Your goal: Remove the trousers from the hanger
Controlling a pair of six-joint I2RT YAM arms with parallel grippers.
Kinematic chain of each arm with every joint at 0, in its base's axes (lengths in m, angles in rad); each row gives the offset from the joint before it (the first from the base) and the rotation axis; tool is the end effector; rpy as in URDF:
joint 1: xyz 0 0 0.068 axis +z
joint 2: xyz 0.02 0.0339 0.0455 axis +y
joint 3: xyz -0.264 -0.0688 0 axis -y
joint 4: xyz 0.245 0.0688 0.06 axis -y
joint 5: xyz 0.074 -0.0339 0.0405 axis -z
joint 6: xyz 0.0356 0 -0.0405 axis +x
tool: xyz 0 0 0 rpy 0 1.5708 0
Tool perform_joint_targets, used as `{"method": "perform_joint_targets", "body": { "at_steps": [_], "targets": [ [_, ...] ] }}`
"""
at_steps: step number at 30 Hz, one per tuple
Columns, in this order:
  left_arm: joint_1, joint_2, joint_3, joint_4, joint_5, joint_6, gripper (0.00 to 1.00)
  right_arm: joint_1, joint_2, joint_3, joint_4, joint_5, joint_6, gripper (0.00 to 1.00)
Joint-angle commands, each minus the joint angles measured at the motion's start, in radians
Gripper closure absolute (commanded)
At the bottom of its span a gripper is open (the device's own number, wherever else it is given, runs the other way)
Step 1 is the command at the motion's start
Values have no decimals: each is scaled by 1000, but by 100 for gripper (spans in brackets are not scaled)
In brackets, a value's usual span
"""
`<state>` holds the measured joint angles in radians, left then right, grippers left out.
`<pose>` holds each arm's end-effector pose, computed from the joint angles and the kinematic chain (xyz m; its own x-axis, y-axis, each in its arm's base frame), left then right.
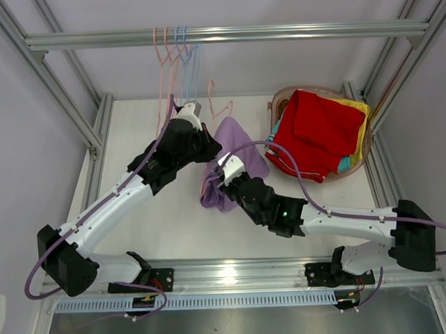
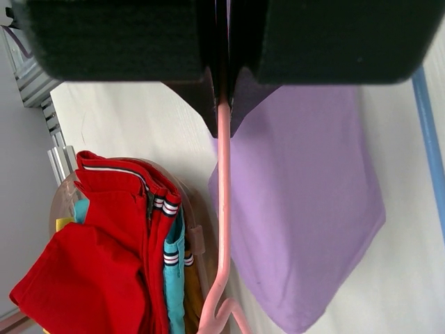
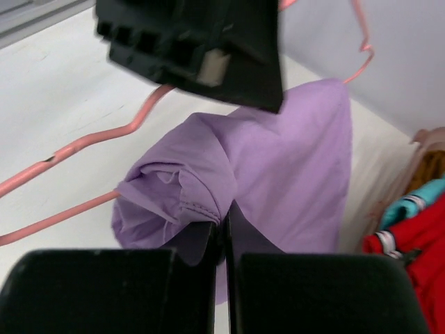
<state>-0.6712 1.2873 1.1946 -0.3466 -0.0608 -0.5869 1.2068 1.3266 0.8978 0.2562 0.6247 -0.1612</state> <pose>0.2322 -0.1816 0.3574 -0.5972 -0.2315 -0.7679 0.2966 0.8258 -0.4797 0.1281 0.2779 0.3047 0.0284 -0.2912 -0.9562 -0.5555 0.7907 -0.2573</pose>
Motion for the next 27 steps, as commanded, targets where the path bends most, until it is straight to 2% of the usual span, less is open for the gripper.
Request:
{"method": "perform_joint_targets", "body": {
  "at_steps": [1,7,16,19,21,26,27],
  "targets": [
    [13,-8,49,37,19,-11,99,4,-105,43,-9,79,-47,100],
    [13,-2,48,37,22,-11,99,-12,-171,27,-48,112,-54,100],
    [13,7,53,37,32,-10,99,-30,-175,18,-75,104,-26,99],
    [13,10,56,32,36,-10,99,-36,-153,15,-100,64,21,77],
    [13,9,59,29,33,-7,100,-36,-112,12,-101,59,55,76],
    [13,14,79,17,36,16,99,-35,-11,-31,-28,29,109,64],
    [13,12,88,11,36,24,99,-36,29,-43,-18,29,127,59]
  ]
}}
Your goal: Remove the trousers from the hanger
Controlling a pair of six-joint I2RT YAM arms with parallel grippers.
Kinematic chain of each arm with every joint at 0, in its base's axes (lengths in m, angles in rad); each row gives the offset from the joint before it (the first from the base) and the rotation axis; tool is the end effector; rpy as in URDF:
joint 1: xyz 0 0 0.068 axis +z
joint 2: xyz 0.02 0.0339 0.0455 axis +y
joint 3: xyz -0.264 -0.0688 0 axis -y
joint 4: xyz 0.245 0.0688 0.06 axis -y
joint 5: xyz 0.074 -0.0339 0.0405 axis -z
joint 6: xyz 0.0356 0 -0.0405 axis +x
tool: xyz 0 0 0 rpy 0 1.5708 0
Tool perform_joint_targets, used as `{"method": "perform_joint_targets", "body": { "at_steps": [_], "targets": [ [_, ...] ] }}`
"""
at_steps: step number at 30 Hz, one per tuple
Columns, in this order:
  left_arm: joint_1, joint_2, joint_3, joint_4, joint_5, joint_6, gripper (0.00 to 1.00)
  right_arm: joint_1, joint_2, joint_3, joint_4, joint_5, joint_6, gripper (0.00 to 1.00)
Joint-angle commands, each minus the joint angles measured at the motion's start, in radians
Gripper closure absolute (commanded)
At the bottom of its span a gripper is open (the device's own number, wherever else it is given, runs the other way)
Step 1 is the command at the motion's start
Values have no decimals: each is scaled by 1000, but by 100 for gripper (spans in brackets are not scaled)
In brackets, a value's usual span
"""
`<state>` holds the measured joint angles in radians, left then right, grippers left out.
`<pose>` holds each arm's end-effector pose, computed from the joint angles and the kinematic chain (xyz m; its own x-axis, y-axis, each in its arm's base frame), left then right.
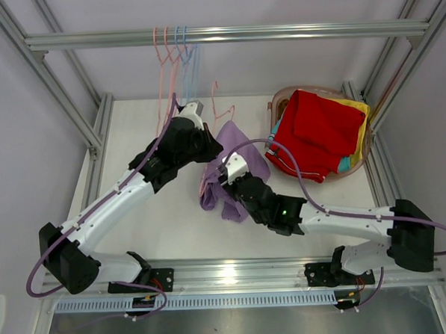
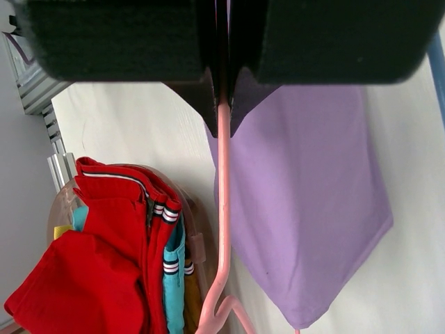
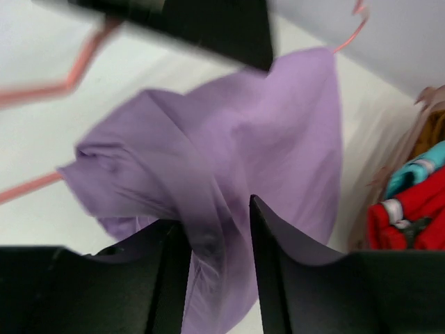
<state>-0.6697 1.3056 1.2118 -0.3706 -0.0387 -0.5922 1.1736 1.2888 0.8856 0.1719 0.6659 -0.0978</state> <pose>0.2347 -0.1841 0.3560 -0.6225 -0.2186 -0.7515 0.2962 0.8230 -0.4847 0.1343 0.2633 0.3028 -0.0402 -0.2942 -0.9549 -0.4988 0.8339 -0.2360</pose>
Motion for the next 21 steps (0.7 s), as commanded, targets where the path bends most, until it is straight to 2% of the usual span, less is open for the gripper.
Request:
{"method": "perform_joint_targets", "body": {
  "at_steps": [1,3,6,13,21],
  "targets": [
    [12,-8,72,33,13,32,99,-3,81,-36,74,-12,72,58],
    [12,-8,84,19,8,43,100,-2,112,-40,87,-22,89,57],
    [12,-9,100,2,-9,45,100,11,150,-40,98,-46,113,45],
    [12,-40,103,-4,-21,37,99,49,181,-33,109,-32,121,30],
    [12,-51,103,-5,-15,34,99,70,224,-33,121,12,133,24]
  ]
}}
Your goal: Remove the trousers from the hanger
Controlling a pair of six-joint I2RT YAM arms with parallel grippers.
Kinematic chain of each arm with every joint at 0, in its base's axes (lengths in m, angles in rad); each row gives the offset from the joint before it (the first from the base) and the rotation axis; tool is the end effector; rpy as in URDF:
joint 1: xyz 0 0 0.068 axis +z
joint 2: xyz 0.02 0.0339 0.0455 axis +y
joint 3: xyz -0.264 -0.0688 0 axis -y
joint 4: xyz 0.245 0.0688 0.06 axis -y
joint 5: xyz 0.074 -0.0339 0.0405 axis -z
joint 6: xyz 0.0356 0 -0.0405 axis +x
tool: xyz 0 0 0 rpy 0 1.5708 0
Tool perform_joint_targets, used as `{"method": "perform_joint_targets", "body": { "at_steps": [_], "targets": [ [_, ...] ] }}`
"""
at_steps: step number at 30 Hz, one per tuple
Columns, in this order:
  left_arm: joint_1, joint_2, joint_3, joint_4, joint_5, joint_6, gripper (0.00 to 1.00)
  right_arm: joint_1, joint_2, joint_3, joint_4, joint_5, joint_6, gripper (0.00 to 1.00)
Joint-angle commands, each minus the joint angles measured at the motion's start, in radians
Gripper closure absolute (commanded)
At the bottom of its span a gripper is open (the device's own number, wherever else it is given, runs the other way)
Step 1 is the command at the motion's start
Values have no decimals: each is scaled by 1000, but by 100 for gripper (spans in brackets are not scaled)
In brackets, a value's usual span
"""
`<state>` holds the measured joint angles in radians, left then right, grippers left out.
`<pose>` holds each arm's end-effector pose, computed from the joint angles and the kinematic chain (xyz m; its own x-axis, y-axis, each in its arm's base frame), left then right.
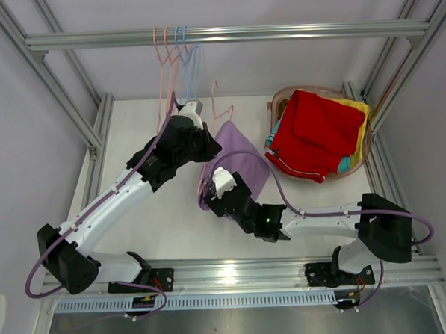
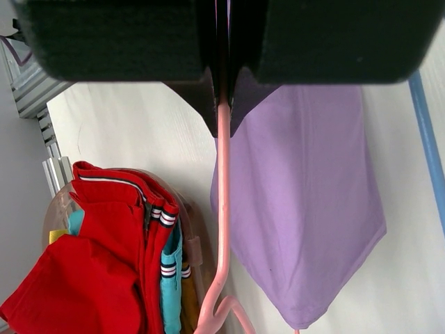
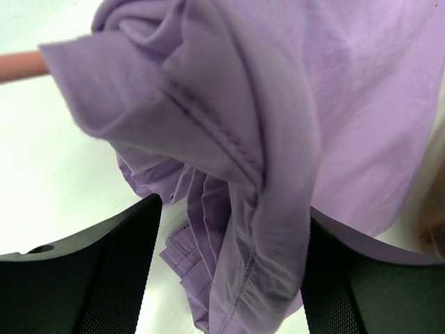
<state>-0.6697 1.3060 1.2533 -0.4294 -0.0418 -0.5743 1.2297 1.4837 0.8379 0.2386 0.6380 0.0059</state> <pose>0.2328 -0.1825 0.3645 -0.6263 -0.1964 -0.7544 0.2989 0.8333 -0.4651 0.1280 0.2973 0.2363 -0.1359 -0.3686 -0.9196 -0.5733 0.7863 -0.2305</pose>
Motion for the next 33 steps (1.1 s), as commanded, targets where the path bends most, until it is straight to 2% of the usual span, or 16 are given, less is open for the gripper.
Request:
{"method": "perform_joint_targets", "body": {
  "at_steps": [1,8,11,18,27,33],
  "targets": [
    [13,-56,63,54,-12,16,100,16,35,13,59,57,28,24],
    [19,-68,69,54,-4,19,100,45,93,7,51,117,23,20],
    [25,-65,70,50,6,19,99,63,107,-3,51,161,23,11],
    [27,-68,70,54,17,19,99,71,115,-19,31,215,16,10],
    [35,-63,70,55,29,16,100,73,56,-88,-12,192,54,10],
    [35,-63,66,57,34,13,100,59,82,-95,48,218,31,9]
  ]
}}
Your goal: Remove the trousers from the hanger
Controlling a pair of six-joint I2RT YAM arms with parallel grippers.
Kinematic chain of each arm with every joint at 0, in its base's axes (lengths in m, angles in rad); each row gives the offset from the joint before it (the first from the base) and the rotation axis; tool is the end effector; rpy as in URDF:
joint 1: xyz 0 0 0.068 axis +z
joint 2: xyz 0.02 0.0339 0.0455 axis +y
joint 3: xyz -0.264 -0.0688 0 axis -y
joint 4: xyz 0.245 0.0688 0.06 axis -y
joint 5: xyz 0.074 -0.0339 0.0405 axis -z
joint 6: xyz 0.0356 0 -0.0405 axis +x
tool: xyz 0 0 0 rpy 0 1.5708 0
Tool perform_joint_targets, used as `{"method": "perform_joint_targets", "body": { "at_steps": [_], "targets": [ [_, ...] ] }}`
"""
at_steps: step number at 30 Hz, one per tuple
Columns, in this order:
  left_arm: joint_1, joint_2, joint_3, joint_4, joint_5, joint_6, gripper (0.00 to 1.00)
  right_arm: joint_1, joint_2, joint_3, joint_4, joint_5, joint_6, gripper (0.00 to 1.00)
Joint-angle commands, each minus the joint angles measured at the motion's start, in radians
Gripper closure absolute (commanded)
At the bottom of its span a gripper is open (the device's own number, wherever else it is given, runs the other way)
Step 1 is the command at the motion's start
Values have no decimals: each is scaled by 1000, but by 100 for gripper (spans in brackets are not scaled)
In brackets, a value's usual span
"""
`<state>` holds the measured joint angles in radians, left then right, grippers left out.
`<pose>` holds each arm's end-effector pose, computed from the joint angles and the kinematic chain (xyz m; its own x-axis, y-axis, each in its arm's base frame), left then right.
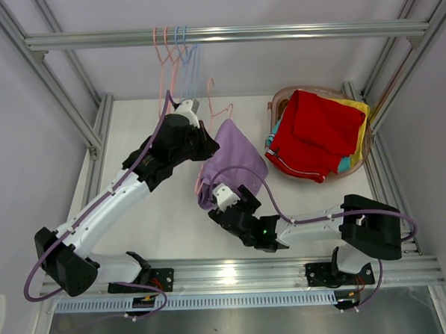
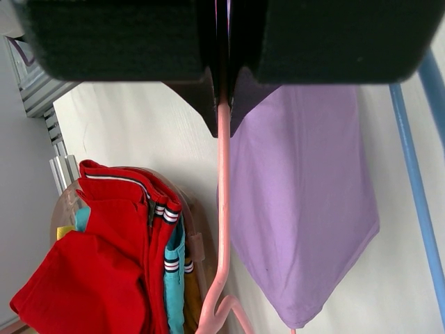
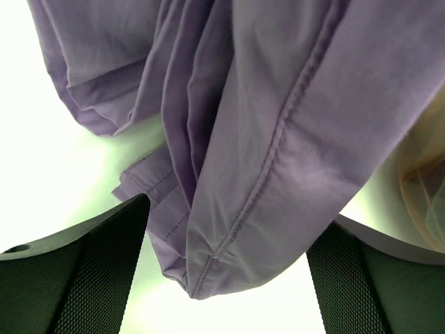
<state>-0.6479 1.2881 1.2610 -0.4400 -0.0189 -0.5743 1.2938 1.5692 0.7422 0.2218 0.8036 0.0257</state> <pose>0.2322 -0.1749 0.3710 -0.6219 -0.2104 -0.7543 0.3003 0.8255 -0.4779 0.1096 0.2919 0.1817 -0.1685 -0.5275 -0.8326 -0.5016 0.7731 -0.3883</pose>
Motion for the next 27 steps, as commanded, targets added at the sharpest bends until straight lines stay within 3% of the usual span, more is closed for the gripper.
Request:
{"method": "perform_joint_targets", "body": {
  "at_steps": [1,3,8,11,27],
  "targets": [
    [13,-46,58,67,11,11,100,-8,5,0,86,66,2,10],
    [13,-42,58,69,11,8,99,-16,41,-13,210,120,-21,10],
    [13,-38,63,70,11,13,100,-33,141,-44,573,174,-256,11],
    [13,-39,60,70,11,13,99,-47,186,-47,696,180,-320,11],
    [14,-30,60,73,63,2,100,-57,158,-44,918,158,-495,12]
  ]
}}
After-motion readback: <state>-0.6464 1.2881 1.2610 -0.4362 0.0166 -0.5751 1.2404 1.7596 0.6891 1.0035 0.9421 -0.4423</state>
